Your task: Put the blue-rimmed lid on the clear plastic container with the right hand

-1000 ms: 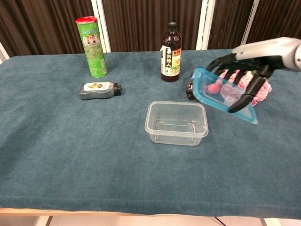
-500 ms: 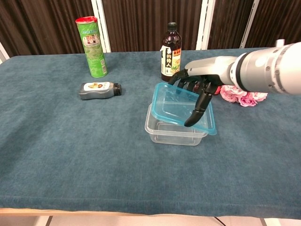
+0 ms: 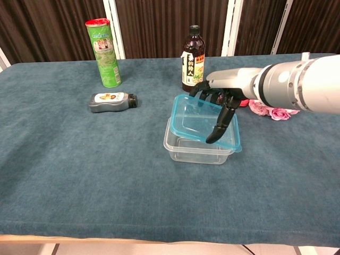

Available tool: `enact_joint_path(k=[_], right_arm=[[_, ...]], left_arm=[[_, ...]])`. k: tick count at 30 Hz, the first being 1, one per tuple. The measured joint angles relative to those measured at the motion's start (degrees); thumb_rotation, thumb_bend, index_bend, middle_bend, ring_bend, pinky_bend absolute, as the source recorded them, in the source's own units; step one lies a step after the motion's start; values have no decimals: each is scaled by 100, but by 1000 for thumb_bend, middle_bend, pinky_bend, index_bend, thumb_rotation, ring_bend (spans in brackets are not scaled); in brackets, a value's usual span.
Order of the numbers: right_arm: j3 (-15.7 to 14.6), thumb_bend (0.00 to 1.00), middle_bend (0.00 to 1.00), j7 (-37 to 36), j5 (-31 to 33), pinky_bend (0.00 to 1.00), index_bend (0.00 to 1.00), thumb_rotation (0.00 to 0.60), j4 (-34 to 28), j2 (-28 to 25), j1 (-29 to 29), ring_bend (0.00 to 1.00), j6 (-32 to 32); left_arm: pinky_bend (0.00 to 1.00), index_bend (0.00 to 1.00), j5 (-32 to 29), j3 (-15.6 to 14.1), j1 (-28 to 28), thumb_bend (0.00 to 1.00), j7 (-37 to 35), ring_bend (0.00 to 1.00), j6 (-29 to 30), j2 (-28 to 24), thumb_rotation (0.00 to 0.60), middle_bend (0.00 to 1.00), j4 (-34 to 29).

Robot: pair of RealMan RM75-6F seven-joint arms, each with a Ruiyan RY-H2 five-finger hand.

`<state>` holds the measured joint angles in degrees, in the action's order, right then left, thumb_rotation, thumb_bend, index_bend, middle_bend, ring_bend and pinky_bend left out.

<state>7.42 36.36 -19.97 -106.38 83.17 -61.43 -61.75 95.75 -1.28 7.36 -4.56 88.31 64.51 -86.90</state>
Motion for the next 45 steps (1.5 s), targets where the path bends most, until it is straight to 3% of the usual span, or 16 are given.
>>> enact_joint_path(k=[45], right_arm=[[129,320,677,197,-186,552,884,600,418,498,133,610,-30]], left_arm=[[87,0,6,-2,-16,440,-66,0,27,-29,600,0,-2]])
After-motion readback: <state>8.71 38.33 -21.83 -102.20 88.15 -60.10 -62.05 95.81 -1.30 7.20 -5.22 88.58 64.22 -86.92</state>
